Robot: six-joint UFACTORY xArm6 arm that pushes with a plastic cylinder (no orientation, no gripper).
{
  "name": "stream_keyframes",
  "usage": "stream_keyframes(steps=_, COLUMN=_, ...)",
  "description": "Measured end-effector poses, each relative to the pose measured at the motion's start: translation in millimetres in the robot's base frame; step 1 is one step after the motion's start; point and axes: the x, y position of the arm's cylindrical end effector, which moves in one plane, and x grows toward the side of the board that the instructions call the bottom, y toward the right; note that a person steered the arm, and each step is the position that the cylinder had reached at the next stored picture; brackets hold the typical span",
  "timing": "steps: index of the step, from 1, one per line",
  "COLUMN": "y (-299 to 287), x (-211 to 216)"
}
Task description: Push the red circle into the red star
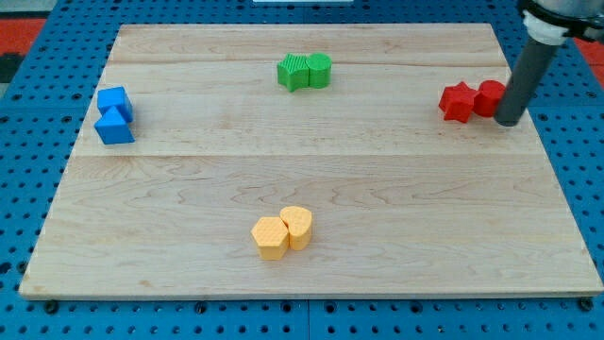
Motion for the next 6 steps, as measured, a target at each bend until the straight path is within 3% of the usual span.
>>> stream_keyframes(steps=1, y=68.4, x=-1.0)
stream_keyframes(steps=2, y=49.7, x=-35.5)
stream_keyframes(steps=3, y=-32.7, x=-6.6)
stream_keyframes(steps=4, y=-53.1, x=-3.3)
stream_keyframes(steps=5, y=49.7, x=7.5)
stream_keyframes(steps=6, y=66.3, x=-55.7)
